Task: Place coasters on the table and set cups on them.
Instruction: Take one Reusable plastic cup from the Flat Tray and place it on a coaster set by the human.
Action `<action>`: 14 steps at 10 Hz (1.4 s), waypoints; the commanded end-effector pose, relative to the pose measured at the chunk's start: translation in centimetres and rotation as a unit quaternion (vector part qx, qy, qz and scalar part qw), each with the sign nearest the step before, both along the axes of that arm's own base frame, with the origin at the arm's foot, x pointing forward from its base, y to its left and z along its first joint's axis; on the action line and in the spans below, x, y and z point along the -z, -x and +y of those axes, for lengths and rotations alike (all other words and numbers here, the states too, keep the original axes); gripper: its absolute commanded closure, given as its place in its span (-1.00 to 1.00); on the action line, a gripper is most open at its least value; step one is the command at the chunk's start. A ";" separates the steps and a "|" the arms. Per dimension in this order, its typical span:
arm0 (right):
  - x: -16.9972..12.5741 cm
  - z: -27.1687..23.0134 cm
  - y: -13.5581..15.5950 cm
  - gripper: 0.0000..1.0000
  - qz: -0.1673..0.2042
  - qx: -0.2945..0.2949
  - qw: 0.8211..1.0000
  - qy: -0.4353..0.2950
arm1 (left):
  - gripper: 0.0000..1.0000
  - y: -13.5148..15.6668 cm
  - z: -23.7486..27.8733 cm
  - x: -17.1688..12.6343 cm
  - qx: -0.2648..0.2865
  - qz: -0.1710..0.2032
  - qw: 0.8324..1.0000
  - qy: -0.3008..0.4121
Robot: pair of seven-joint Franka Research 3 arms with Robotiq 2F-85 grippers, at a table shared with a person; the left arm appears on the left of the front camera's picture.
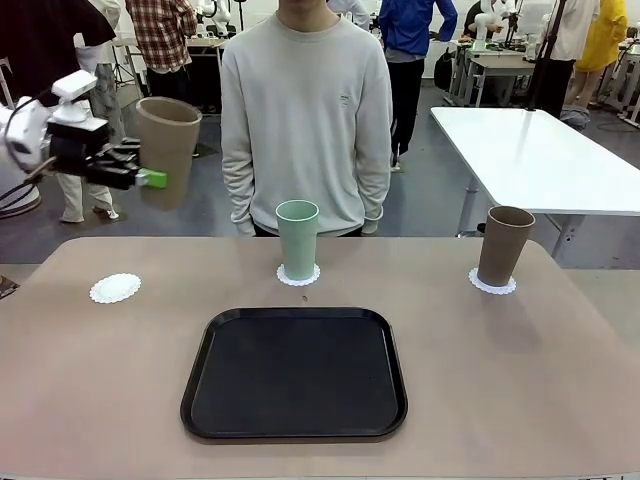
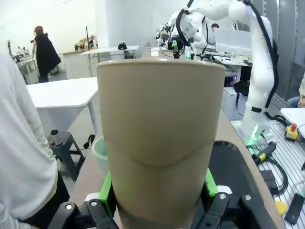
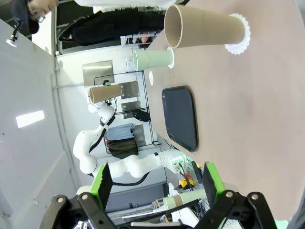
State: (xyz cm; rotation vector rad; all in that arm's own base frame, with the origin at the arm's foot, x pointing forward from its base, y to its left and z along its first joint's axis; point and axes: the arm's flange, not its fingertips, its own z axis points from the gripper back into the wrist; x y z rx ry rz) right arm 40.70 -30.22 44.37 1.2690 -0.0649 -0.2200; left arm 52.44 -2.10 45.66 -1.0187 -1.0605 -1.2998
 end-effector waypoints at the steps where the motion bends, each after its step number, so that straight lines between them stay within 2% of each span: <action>1: -0.1 0.1 0.0 -1.00 -0.002 0.002 1.000 -0.002 | 0.62 -1.4 3.5 0.2 0.011 -0.008 1.000 -0.016; 3: -0.1 0.1 0.0 -1.00 -0.002 0.002 1.000 -0.002 | 0.62 -1.8 5.4 1.6 -0.003 0.002 1.000 -0.025; 4: -0.1 0.1 0.0 -1.00 -0.002 0.002 1.000 -0.002 | 0.62 -1.4 4.4 1.8 -0.019 -0.007 0.999 -0.047; 5: -0.1 0.1 0.0 -1.00 -0.002 0.002 1.000 -0.002 | 0.62 -1.4 5.8 2.0 -0.011 0.008 1.000 -0.022; 9: -0.1 0.1 0.0 -1.00 -0.002 0.002 1.000 -0.002 | 0.62 -1.4 5.8 2.0 -0.011 0.008 1.000 -0.022; 10: -0.1 0.1 0.0 -1.00 -0.002 0.002 1.000 -0.002 | -0.68 -1.7 5.8 2.2 -0.015 0.007 0.999 -0.028; 11: -0.1 0.1 0.0 -1.00 -0.002 0.002 1.000 -0.002 | -0.68 -2.8 8.8 3.7 -0.012 0.010 1.000 -0.016; 13: -0.1 0.1 0.0 -1.00 -0.002 0.002 1.000 -0.002 | -0.68 -4.0 14.5 6.5 -0.046 0.031 0.998 0.016; 14: -0.1 0.1 0.0 -1.00 -0.002 0.002 1.000 -0.002 | -0.68 -4.5 16.6 7.5 -0.049 0.027 0.998 0.030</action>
